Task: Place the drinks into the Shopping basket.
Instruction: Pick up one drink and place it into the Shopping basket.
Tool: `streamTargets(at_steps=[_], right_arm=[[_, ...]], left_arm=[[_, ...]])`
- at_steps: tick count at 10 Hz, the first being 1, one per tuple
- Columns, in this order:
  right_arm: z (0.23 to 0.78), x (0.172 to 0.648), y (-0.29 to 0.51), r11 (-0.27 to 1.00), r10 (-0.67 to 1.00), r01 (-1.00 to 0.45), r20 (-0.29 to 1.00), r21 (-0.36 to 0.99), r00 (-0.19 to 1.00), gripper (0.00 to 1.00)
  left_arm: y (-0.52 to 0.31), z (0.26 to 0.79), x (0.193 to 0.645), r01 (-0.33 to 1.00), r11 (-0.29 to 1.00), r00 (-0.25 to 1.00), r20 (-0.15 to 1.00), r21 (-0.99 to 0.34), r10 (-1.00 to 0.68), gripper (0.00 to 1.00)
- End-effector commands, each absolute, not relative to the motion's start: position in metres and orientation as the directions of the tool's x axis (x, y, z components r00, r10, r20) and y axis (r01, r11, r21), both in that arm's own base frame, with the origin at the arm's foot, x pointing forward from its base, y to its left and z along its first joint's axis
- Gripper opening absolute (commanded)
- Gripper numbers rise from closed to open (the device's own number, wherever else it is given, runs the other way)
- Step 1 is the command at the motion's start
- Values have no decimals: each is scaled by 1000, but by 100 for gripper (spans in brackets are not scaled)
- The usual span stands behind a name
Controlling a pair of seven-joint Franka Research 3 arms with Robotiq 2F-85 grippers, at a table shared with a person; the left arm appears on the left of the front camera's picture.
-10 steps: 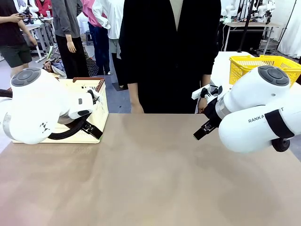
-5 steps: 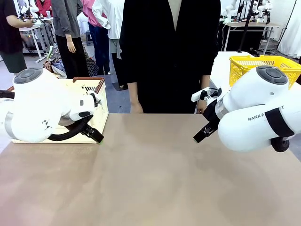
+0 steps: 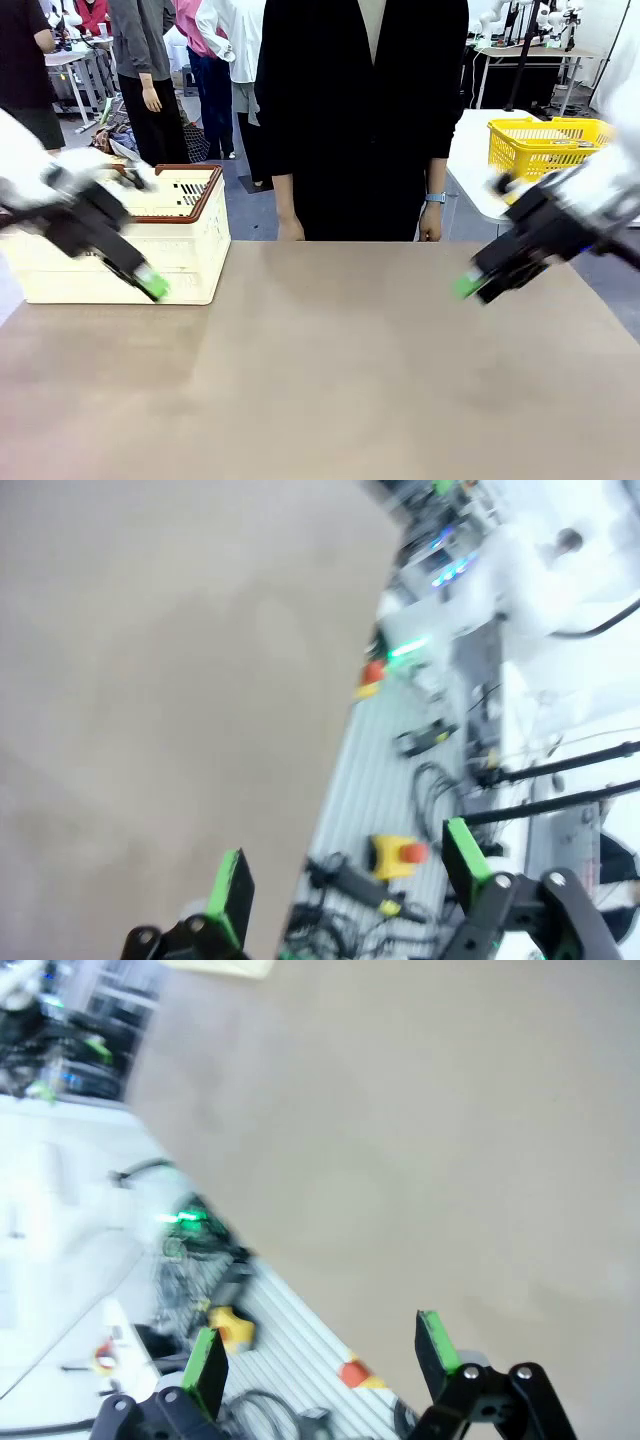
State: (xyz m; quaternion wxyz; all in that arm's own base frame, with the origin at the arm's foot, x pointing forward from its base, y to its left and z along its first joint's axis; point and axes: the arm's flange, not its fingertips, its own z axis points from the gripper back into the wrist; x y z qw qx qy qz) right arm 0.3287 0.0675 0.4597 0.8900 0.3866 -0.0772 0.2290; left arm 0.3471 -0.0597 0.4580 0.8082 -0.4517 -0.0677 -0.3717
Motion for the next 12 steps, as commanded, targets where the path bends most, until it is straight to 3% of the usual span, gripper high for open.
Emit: streamTargets(at_steps=[1, 4, 5, 7, 8, 9, 12], right_arm=[[493, 312, -35, 477, 76, -401, 418, 782, 905, 100], [483, 257, -174, 410, -338, -240, 391, 880, 856, 100], [471, 239, -207, 389, -442, -193, 366, 901, 819, 100], [454, 214, -243, 348, -579, -147, 336, 926, 743, 100], [451, 212, -242, 390, -600, -126, 356, 912, 717, 100], [456, 206, -248, 371, -552, -101, 307, 923, 775, 100], [456, 206, -248, 371, -552, -101, 307, 923, 775, 100]], left_arm=[[42, 497, 365, 535, 268, 841, 476, -801, -256, 100], [209, 486, 334, 367, 202, 848, 416, -908, 329, 100], [235, 471, 322, 325, 183, 828, 373, -928, 419, 100], [249, 445, 320, 242, 181, 816, 301, -953, 493, 100], [241, 441, 326, 202, 221, 825, 287, -954, 487, 100], [277, 443, 299, 228, 195, 828, 296, -954, 477, 100], [277, 443, 299, 228, 195, 828, 296, -954, 477, 100]])
